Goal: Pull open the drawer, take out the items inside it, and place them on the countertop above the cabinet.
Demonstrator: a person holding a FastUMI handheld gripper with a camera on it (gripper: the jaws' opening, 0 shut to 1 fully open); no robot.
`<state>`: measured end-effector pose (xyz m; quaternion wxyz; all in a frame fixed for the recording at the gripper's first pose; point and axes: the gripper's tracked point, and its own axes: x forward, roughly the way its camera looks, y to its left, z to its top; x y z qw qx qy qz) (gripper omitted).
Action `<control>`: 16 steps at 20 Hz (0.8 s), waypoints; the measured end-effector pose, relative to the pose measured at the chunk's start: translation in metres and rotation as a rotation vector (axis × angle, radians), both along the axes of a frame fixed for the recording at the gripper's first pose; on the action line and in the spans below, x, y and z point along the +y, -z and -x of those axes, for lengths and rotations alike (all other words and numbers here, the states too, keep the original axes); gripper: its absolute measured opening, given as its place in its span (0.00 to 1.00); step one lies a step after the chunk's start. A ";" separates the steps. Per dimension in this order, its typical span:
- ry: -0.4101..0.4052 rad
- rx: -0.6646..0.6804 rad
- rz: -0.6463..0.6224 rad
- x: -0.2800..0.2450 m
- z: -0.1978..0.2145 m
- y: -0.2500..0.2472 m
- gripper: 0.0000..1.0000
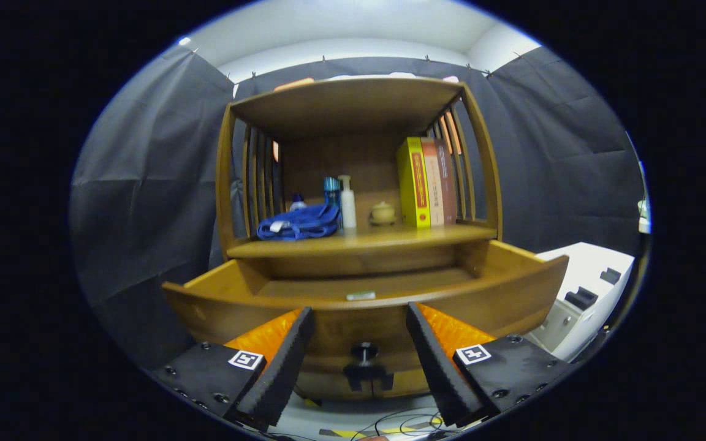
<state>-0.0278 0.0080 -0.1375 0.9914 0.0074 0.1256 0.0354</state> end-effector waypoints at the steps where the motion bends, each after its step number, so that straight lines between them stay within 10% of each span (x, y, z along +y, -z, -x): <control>1: 0.003 -0.027 -0.004 -0.004 -0.009 -0.023 0.98; 8: -0.021 0.020 0.100 -0.005 -0.081 -0.110 0.98; 16: -0.117 0.446 0.248 0.023 -0.127 -0.017 0.99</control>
